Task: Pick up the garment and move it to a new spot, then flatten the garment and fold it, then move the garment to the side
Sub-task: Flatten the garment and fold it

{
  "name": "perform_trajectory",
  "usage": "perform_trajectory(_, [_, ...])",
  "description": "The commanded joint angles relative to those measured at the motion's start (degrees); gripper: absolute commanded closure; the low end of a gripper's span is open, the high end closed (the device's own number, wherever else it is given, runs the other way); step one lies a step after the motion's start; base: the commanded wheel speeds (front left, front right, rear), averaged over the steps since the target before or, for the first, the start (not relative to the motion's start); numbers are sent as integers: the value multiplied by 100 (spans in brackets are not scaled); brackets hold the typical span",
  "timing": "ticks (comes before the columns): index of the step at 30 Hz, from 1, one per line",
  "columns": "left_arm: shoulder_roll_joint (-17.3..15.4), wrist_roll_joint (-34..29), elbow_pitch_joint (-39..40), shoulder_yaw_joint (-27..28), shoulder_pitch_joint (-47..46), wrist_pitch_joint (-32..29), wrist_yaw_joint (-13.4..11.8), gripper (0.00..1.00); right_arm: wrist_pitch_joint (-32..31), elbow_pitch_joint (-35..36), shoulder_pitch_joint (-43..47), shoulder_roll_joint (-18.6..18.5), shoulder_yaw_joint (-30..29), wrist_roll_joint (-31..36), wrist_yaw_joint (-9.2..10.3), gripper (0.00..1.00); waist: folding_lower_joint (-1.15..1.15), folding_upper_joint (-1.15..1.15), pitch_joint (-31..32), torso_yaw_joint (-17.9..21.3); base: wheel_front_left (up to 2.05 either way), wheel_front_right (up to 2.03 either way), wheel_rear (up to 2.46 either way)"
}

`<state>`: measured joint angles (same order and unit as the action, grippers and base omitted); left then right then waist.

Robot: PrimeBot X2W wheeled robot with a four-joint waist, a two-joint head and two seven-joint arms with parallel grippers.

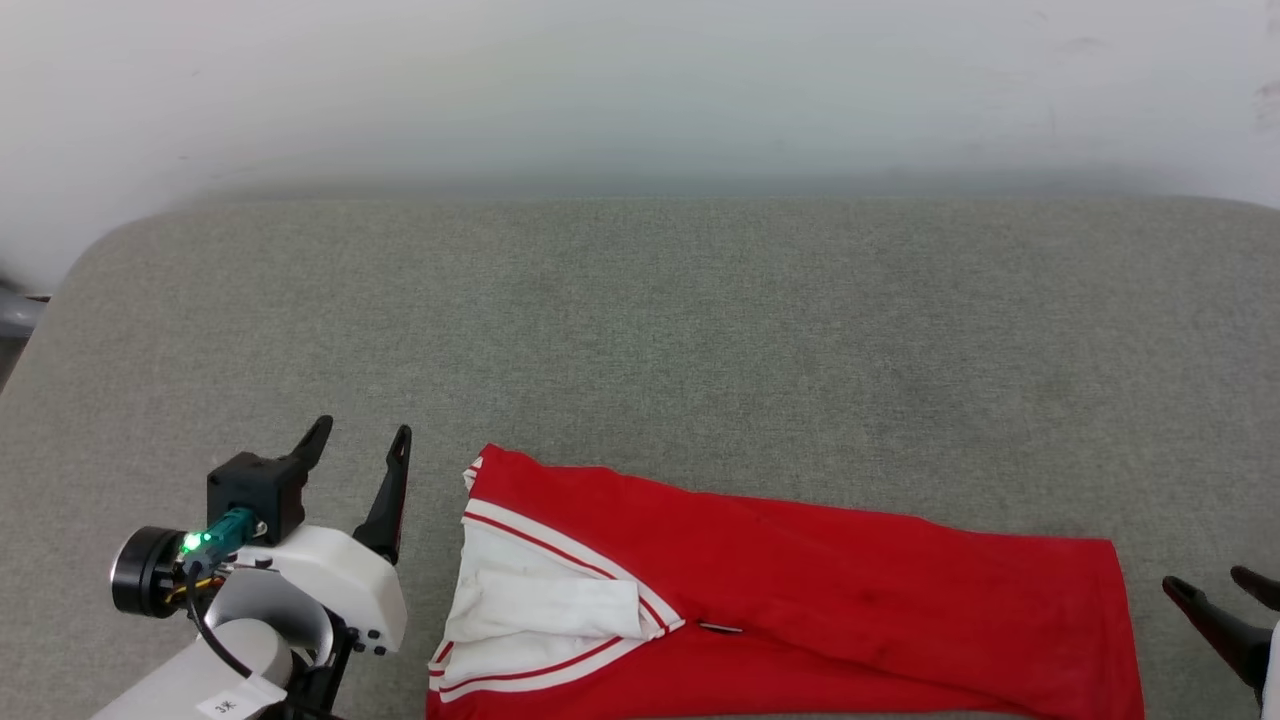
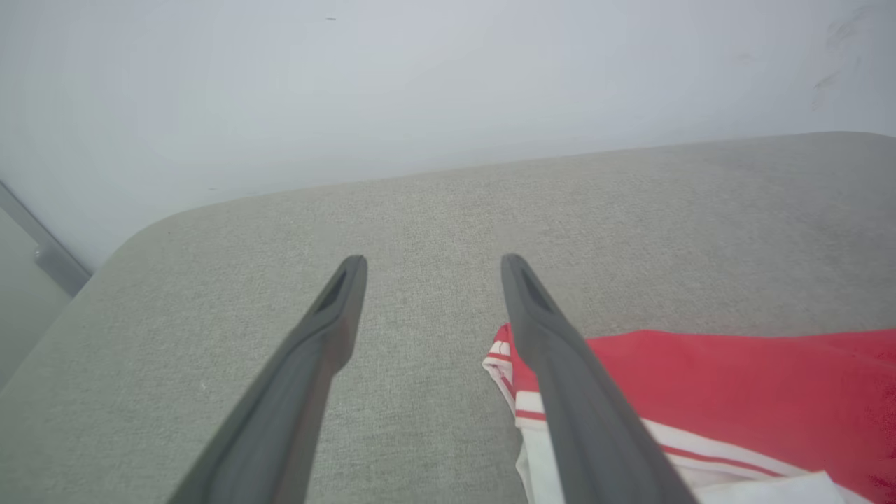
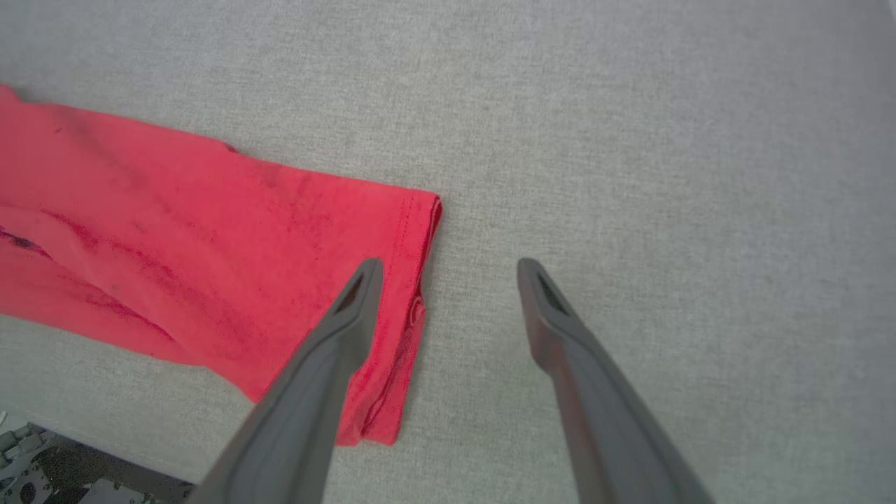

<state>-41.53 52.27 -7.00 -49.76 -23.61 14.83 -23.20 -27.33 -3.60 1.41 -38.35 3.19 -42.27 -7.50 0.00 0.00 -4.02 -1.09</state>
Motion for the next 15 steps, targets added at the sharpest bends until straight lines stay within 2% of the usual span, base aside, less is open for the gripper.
perform_trajectory(1, [42,-147,49,117,85,36,-75,0,-153,-61,-90,-62,64,-84,4,0,0,0,-39,-37,0,0,0])
perform_trajectory(4, [198,-574,194,506,193,44,-204,0,-510,-230,-182,-86,211,-320,3,0,0,0,-101,-104,0,0,0])
perform_trajectory(9, [472,-1246,345,1175,519,47,-284,0,-703,-591,-363,4,466,-477,3,0,0,0,-187,-210,0,0,0])
perform_trajectory(15, [857,-1844,476,1862,965,48,-115,0,-637,-1098,-562,122,824,-565,3,0,0,0,-274,-326,0,0,0])
